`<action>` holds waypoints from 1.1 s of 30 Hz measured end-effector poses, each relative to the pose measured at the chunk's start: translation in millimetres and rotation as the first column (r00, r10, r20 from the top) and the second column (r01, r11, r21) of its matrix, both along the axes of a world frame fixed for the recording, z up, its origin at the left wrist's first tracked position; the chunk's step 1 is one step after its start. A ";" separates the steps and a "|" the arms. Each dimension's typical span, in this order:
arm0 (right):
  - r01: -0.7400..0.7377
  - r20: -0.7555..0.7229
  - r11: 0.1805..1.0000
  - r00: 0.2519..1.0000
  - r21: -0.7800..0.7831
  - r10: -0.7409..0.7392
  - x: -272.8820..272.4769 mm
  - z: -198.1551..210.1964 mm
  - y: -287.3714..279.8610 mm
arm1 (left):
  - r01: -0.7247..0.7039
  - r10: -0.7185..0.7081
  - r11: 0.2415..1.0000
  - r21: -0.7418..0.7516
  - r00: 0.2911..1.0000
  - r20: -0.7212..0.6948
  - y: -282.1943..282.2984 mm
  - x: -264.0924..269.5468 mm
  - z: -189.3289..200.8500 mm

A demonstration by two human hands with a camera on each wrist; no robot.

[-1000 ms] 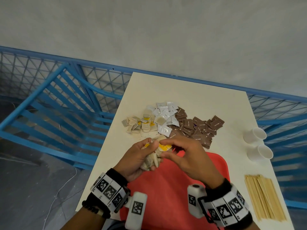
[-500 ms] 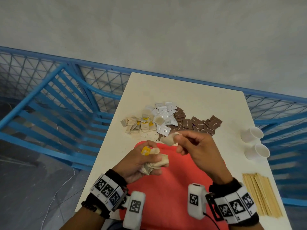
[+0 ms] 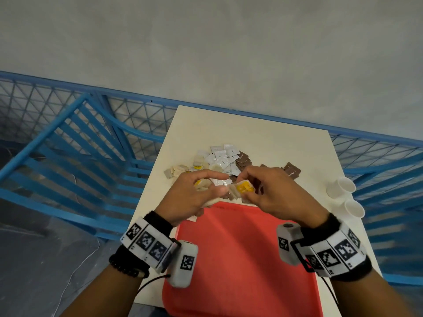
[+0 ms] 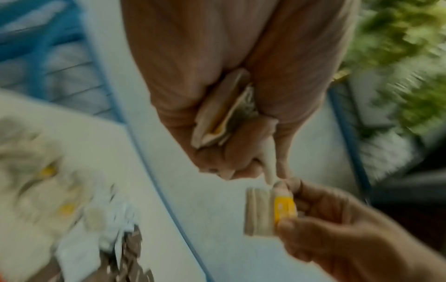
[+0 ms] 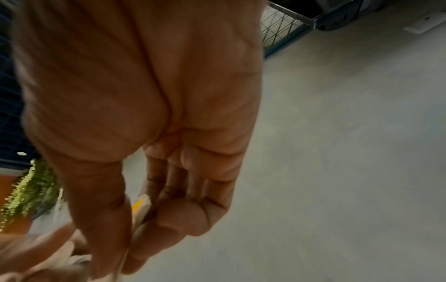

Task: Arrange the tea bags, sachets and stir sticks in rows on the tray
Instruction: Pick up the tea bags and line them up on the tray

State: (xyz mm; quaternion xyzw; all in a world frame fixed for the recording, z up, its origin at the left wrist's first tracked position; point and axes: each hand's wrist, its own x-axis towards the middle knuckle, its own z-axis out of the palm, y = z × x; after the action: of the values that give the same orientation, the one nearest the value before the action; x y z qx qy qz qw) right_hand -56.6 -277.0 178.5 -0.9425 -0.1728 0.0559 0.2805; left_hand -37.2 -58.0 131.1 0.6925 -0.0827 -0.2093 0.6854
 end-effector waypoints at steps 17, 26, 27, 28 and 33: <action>0.291 -0.200 0.732 0.957 0.616 -0.211 -21.0 -40.7 50.0 | -0.194 0.166 0.965 -0.175 0.973 -0.162 14.4 -11.5 -18.2; 0.585 -0.522 0.776 0.750 0.235 -0.407 5.4 -178.9 53.0 | -0.212 0.169 0.817 0.537 0.977 0.128 48.7 -0.8 -105.0; 0.594 -0.542 0.792 0.717 0.144 -0.439 6.4 -196.6 53.6 | -0.175 0.105 0.745 0.644 0.984 0.145 52.4 -0.4 -120.5; 0.591 -0.555 0.802 0.696 0.082 -0.456 7.7 -210.9 55.9 | -0.135 0.064 0.686 0.715 0.990 0.126 54.3 -0.3 -135.8; 0.644 -0.609 0.758 0.644 0.105 -0.463 25.0 -231.8 73.8 | -0.010 -0.111 0.532 0.846 0.990 0.082 43.4 7.3 -170.0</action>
State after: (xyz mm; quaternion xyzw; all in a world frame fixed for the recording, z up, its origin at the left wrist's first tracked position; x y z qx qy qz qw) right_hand -31.6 -203.2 -53.3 -0.8345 0.2095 0.2054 0.4663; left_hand -29.9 -14.6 -38.9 0.9462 -0.0343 -0.1989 0.2530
